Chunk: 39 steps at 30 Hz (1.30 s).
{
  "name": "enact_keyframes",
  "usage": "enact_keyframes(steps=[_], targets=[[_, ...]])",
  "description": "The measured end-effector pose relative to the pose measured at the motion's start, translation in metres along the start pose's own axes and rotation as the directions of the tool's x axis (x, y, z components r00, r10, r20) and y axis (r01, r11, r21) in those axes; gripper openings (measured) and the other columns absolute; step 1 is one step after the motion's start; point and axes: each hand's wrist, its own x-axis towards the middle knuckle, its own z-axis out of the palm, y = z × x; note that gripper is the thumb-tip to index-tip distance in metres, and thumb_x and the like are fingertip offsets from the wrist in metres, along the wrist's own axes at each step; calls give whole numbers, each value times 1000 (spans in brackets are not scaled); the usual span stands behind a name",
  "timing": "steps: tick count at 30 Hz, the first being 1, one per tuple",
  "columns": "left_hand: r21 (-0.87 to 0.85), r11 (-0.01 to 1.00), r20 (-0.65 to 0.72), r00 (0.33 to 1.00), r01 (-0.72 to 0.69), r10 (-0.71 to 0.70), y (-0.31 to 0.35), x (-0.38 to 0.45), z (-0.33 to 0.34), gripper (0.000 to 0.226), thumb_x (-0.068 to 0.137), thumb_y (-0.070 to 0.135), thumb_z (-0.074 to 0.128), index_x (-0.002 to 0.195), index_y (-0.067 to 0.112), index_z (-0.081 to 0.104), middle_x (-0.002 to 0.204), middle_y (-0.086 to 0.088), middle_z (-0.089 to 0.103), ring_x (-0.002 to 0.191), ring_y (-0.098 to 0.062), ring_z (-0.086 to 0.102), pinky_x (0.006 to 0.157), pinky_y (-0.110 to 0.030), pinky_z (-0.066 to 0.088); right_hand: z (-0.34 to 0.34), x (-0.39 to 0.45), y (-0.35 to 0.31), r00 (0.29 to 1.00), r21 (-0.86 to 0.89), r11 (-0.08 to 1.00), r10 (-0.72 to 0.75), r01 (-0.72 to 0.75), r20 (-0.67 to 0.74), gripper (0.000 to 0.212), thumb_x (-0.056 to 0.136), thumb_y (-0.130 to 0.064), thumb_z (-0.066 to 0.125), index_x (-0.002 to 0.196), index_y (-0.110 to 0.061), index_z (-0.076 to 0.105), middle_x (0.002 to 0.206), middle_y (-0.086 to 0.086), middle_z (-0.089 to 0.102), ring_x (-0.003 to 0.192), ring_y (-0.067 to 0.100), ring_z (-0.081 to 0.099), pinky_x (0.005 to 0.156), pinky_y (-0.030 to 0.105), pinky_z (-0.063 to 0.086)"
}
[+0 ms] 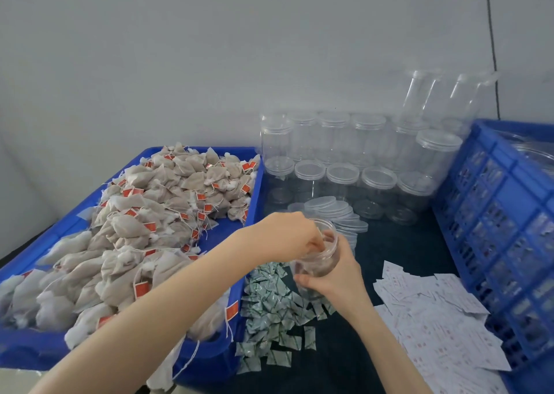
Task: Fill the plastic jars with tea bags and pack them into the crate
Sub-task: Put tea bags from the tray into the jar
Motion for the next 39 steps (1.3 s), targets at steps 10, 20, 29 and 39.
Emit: enact_keyframes(steps=[10,20,29,39], targets=[[-388,914,-229,948,119,-220,-13,38,15,23,93,18,50,100,21,71,98,1,70,73,-15,61,68,-28,48,-47,0,18,967,-19,999,37,-44,-252,82,41,-24,92,111,-34,50,106,-14,64,101,2,62,87,24,48],[-186,978,269,952,-99,148,29,84,87,40,86,21,69,123,11,59,119,-7,63,107,-26,58,82,-30,45,-73,-5,18,950,-100,994,4,-37,-313,82,53,-3,94,117,-29,51,103,-15,64,95,-3,61,69,5,45],[-130,985,328,932,-118,155,28,84,116,21,85,19,67,105,12,68,105,-4,67,97,-24,61,69,-29,43,-76,-9,23,947,1,998,59,-62,-315,77,41,-26,85,109,-32,50,114,-1,63,108,18,62,95,38,51],[75,995,-160,985,68,-56,16,91,80,20,92,19,55,103,28,70,106,-2,69,102,-24,62,86,-33,41,-78,-9,28,950,11,997,80,-80,-302,79,49,-11,94,113,-31,51,106,-9,65,97,4,64,69,11,48]])
